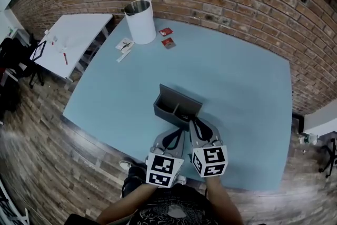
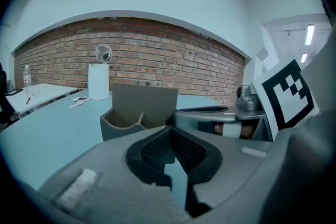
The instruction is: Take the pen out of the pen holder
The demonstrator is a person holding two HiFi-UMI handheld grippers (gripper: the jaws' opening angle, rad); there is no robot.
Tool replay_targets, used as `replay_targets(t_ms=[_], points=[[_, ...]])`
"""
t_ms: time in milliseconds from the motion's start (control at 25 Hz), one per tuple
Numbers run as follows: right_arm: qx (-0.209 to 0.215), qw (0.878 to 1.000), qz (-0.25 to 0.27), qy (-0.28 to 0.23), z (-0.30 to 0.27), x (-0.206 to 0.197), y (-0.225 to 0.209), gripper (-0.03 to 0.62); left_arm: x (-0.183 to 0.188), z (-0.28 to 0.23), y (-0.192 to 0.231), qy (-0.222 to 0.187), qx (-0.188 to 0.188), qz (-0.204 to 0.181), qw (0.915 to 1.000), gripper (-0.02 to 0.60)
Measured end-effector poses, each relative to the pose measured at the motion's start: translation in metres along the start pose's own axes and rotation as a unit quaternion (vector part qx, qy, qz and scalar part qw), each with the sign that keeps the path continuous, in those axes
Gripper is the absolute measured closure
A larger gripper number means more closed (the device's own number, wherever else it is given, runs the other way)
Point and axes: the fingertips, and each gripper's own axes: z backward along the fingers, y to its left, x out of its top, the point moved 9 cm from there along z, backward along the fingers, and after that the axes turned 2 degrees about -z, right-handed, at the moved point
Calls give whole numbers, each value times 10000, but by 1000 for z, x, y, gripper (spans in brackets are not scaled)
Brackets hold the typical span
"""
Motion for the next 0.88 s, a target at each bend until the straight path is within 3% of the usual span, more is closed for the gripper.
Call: replay_targets(t_ms=[880], points=[[197,9974,275,-634,37,23,-2,546,3,26,-20,-332,443,71,9984,577]])
